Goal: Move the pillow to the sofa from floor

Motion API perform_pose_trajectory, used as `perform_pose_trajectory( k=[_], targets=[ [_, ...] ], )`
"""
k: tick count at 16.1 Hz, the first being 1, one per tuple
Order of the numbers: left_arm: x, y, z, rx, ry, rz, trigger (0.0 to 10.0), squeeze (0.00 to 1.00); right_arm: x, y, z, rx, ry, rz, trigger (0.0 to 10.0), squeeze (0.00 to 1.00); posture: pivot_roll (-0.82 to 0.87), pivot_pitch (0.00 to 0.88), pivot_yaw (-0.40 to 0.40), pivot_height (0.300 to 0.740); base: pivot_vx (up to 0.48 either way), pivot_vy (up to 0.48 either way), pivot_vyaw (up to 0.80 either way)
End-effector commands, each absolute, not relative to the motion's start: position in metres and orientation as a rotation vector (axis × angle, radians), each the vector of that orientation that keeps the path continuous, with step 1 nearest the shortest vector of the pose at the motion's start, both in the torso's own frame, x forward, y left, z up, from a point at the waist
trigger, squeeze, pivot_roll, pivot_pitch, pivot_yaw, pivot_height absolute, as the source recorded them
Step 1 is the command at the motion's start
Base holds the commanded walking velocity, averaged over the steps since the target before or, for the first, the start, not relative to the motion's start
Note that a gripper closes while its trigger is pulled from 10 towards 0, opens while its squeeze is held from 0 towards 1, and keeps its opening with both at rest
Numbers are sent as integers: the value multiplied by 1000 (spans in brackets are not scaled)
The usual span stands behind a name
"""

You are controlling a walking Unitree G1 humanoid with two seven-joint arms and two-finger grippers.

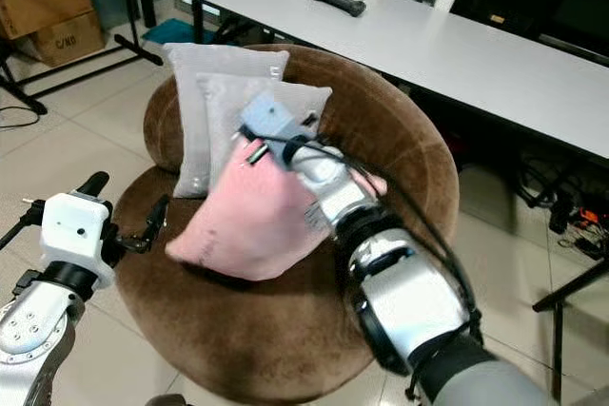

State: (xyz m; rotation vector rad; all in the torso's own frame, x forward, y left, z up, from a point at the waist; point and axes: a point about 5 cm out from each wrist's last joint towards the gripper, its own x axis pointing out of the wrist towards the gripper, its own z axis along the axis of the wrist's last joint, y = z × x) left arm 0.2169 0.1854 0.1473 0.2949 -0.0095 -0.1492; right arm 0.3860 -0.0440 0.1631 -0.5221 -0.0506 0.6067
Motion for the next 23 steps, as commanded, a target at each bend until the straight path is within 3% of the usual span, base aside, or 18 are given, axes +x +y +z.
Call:
perform_pose_trajectory(
  k=[1,6,12,16,17,18,23],
  targets=[
    [217,180,152,296,-26,-160,10000,757,395,-56,181,-535,-102,546,10000,0,212,0,-155,740,0,0,0],
    [217,179,151,292,-23,-154,10000,757,410,-76,216,-724,-186,435,10000,0,217,0,-170,740,0,0,0],
    [215,181,151,293,-22,-141,10000,757,415,-74,238,-931,-273,371,10000,0,232,0,-181,740,0,0,0],
    [215,181,152,294,-23,-139,10000,761,414,-77,230,-911,-232,361,10000,0,234,0,-185,740,0,0,0],
    [215,178,152,286,-22,-144,10000,761,408,-72,205,-811,-148,459,10000,0,230,0,-180,740,0,0,0],
    [215,177,152,281,-18,-155,10000,761,404,-74,189,-842,-105,492,10000,0,228,0,-175,740,0,0,0],
    [220,176,153,282,-24,-186,10000,761,412,-142,189,-877,4,263,10000,0,211,0,-157,740,0,0,0]
  ],
)
